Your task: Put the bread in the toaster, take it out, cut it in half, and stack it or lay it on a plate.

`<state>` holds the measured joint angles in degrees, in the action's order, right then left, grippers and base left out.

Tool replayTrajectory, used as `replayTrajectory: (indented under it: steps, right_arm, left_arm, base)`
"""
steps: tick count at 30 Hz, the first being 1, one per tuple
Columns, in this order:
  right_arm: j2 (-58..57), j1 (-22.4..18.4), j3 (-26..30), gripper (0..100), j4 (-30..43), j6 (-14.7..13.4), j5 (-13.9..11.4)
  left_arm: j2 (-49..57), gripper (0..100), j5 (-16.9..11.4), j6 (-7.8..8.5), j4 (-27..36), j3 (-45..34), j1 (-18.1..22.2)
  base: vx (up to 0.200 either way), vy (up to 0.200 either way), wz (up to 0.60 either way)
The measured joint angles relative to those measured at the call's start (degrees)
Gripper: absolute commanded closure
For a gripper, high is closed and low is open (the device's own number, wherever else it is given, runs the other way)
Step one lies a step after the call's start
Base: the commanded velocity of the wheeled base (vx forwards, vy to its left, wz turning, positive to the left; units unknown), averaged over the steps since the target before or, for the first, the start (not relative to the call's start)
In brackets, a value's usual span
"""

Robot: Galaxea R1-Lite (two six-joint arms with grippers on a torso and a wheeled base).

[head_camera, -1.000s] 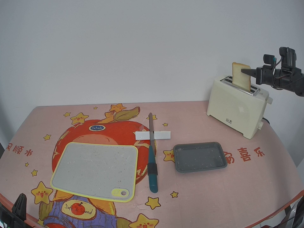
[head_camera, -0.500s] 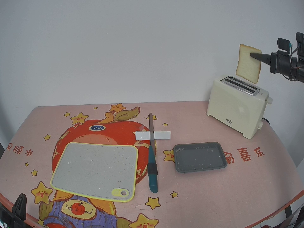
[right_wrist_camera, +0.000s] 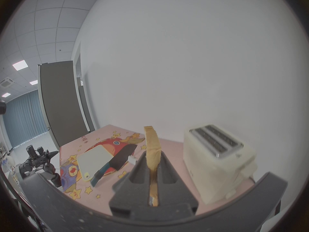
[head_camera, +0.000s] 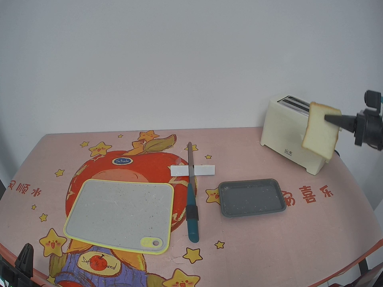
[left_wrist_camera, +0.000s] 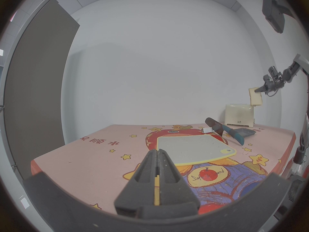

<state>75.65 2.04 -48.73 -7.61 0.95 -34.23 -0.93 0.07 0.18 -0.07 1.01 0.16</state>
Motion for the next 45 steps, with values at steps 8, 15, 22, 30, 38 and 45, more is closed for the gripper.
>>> replayTrajectory:
  steps: [8,15,22,30,38,45]
  right_arm:
    - [-5.62,-1.49,13.69,100,-15.9,-0.4,1.77]
    - [-7.52,-0.48,18.03,100,-17.79,-0.29,3.11]
    - [-8.29,3.06,20.2,100,-17.76,-0.22,3.22]
    - [-8.95,3.96,20.7,100,-18.04,-0.2,3.23]
    - [-9.45,5.21,21.0,100,-17.71,-0.2,3.28]
    - [-9.69,5.18,20.92,100,-17.79,-0.2,3.25]
  left_arm:
    - [0.0,100,-0.02,0.0,0.0,0.0,0.0]
    - [0.0,100,-0.02,0.0,0.0,0.0,0.0]
    - [0.0,100,-0.02,0.0,0.0,0.0,0.0]
    - [0.0,100,-0.05,0.09,0.02,0.0,-0.06]
    - [0.0,100,-0.07,0.02,0.0,0.0,-0.06]
    - [0.0,100,-0.05,0.0,0.0,0.0,-0.05]
  base:
    - [0.0,0.0,0.0]
    - [0.0,0.0,0.0]
    - [0.0,0.0,0.0]
    - [0.0,0.0,0.0]
    - [0.0,0.1,0.0]
    - [0.0,0.2,0.0]
